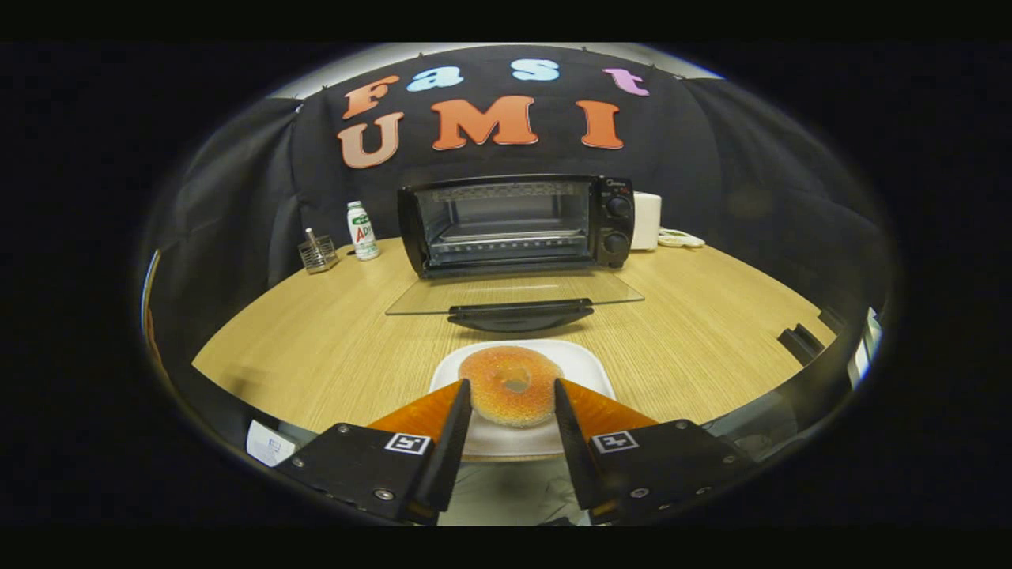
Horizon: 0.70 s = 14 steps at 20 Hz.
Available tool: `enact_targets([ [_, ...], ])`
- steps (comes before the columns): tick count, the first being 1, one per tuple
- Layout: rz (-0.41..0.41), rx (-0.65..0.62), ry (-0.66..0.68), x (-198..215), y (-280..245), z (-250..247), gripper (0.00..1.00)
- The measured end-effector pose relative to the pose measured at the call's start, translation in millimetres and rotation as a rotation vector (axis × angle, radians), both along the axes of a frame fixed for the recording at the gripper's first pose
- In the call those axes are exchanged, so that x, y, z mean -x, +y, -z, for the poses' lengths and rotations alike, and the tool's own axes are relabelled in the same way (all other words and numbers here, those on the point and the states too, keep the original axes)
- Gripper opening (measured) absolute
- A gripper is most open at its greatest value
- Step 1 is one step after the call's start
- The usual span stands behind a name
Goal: Open the toaster oven, put the food inside, and close the toaster oven door.
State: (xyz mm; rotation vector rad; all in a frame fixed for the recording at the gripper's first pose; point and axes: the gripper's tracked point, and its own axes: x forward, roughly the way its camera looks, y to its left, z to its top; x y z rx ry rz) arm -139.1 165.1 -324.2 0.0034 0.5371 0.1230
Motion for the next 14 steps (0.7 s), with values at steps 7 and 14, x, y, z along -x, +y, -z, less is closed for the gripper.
enact_targets([
  [7,-0.018,-0.034,-0.062,-42,22,-33,0.59],
  [14,-0.036,0.025,-0.138,-120,36,-69,0.59],
])
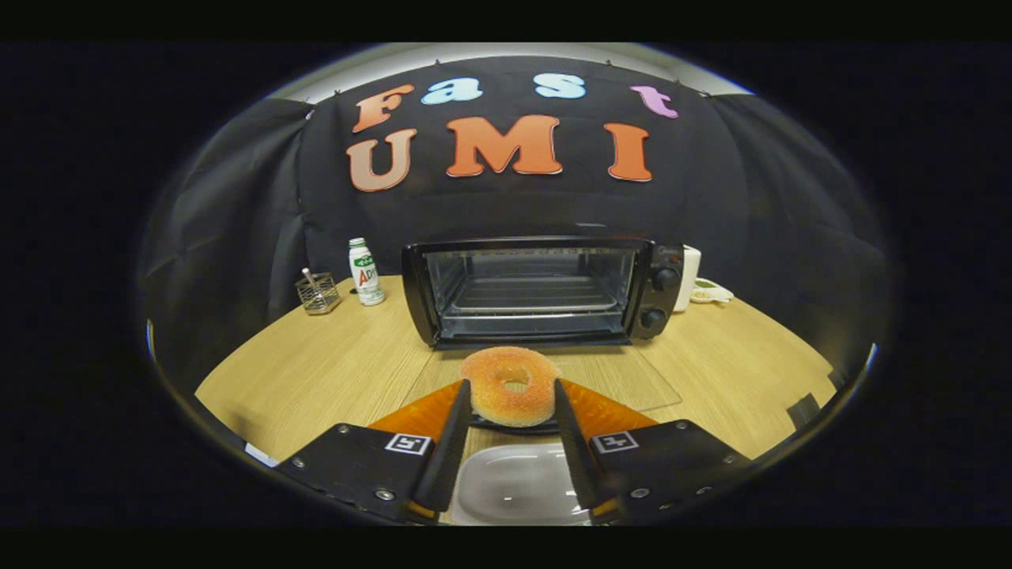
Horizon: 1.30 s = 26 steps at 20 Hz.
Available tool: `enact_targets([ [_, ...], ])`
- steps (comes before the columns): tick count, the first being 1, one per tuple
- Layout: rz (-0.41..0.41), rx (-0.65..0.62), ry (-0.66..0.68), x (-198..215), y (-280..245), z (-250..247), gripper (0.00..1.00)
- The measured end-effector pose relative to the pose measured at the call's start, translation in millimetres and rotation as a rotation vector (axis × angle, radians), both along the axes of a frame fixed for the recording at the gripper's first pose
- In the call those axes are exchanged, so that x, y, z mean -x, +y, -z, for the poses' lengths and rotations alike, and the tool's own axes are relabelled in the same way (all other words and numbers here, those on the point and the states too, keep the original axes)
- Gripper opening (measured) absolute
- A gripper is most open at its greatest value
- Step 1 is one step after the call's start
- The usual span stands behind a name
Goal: Open the toaster oven, put the food inside, and close the toaster oven door.
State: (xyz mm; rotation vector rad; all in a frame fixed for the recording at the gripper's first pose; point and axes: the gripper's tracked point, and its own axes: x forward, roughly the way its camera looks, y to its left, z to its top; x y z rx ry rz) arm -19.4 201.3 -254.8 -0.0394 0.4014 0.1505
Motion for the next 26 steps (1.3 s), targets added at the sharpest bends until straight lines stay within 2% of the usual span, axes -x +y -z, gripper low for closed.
enact_targets([
  [7,0.003,-0.083,-0.001,-70,19,-9,0.59],
  [13,0.027,-0.38,0.052,-110,35,-9,0.59],
  [17,0.06,-0.498,0.069,-130,34,-3,0.59],
  [23,0.135,-0.576,0.091,-160,19,13,0.59],
  [26,0.162,-0.611,0.054,-176,9,5,0.59],
])
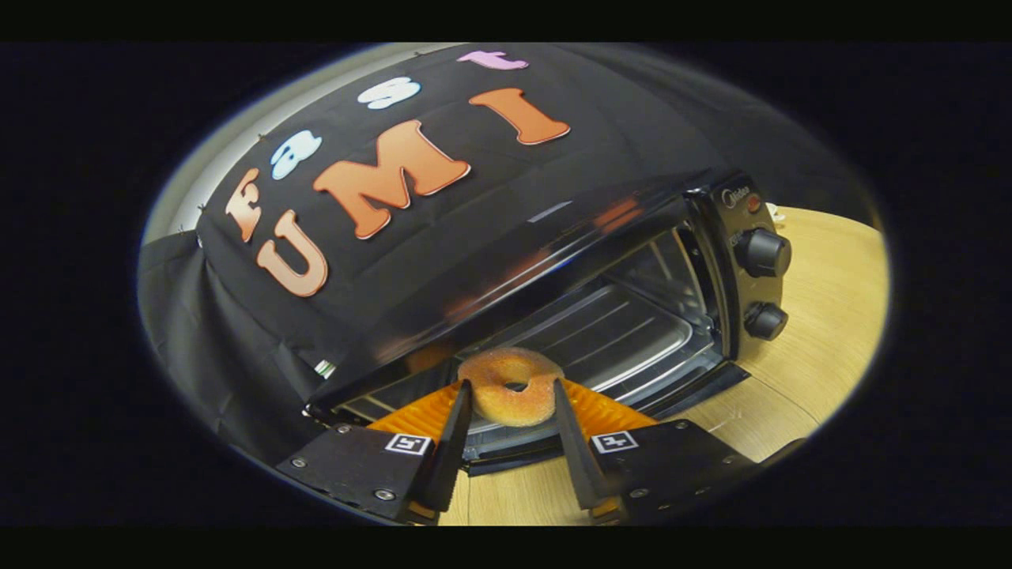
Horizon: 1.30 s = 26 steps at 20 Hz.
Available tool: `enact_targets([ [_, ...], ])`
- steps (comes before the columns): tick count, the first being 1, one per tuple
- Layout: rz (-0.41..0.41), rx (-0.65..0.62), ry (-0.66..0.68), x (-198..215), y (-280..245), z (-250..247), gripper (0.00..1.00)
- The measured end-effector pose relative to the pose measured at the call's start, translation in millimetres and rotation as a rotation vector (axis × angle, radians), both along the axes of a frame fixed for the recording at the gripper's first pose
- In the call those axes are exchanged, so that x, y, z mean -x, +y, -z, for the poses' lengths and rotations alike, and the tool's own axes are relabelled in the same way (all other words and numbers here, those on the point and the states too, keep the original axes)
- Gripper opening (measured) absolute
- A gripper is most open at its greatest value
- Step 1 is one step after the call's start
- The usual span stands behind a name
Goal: Open the toaster oven, put the food inside, and close the toaster oven door.
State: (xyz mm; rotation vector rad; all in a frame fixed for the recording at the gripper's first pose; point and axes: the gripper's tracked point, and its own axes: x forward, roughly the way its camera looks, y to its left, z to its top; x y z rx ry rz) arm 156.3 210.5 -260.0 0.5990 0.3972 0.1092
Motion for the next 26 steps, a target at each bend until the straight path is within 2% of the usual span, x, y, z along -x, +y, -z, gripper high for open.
enact_targets([
  [2,0.012,-0.008,0.007,-4,0,2,0.62],
  [6,0.018,0.02,0.026,3,0,10,0.88],
  [8,0.02,0.05,0.02,13,-4,4,0.97],
  [12,-0.004,0.048,-0.007,41,0,-12,0.99],
  [17,-0.036,0.123,-0.057,80,-2,-22,0.98],
  [26,-0.067,0.413,-0.091,149,-19,-5,0.98],
])
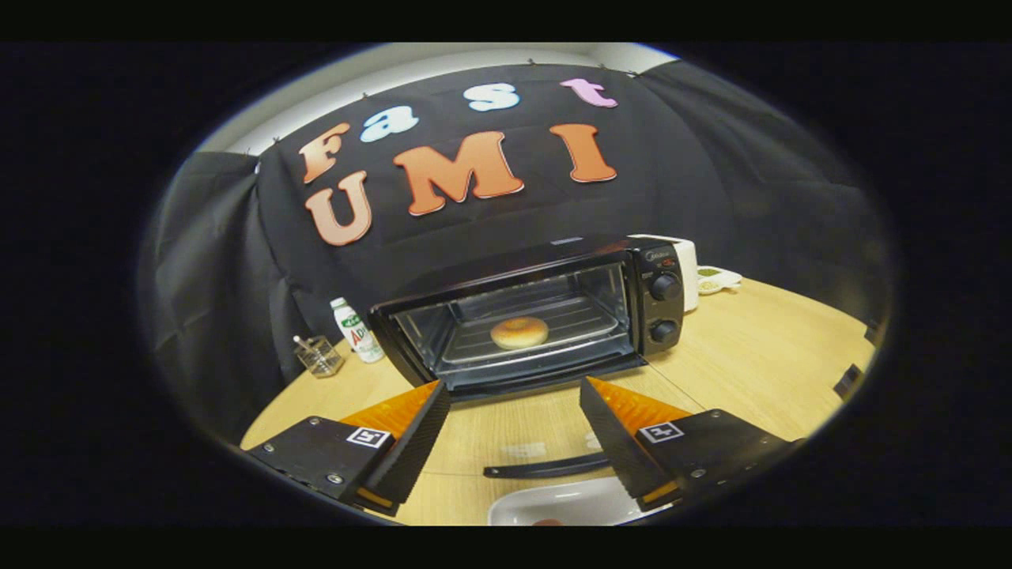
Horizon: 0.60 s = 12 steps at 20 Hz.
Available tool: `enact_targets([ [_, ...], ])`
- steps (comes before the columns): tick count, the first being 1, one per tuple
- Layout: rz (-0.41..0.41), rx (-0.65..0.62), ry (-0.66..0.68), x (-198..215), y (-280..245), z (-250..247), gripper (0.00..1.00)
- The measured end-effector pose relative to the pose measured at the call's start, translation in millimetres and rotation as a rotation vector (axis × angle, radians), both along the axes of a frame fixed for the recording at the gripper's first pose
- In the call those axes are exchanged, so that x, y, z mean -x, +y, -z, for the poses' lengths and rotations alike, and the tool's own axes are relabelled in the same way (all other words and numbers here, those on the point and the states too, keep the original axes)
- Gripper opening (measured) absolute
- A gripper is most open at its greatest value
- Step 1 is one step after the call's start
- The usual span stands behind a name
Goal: Open the toaster oven, put the food inside, and close the toaster oven door.
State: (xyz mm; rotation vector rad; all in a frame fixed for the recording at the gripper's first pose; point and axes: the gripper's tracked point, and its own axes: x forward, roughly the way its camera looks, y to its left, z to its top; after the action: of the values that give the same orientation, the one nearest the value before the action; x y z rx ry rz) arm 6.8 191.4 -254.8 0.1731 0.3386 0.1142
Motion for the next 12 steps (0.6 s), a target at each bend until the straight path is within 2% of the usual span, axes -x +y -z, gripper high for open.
enact_targets([
  [3,0.027,0.183,0.013,17,-17,19,0.99],
  [5,0.031,0.253,0.012,30,-23,26,0.99],
  [12,-0.003,0.292,0.087,65,-32,68,0.99],
])
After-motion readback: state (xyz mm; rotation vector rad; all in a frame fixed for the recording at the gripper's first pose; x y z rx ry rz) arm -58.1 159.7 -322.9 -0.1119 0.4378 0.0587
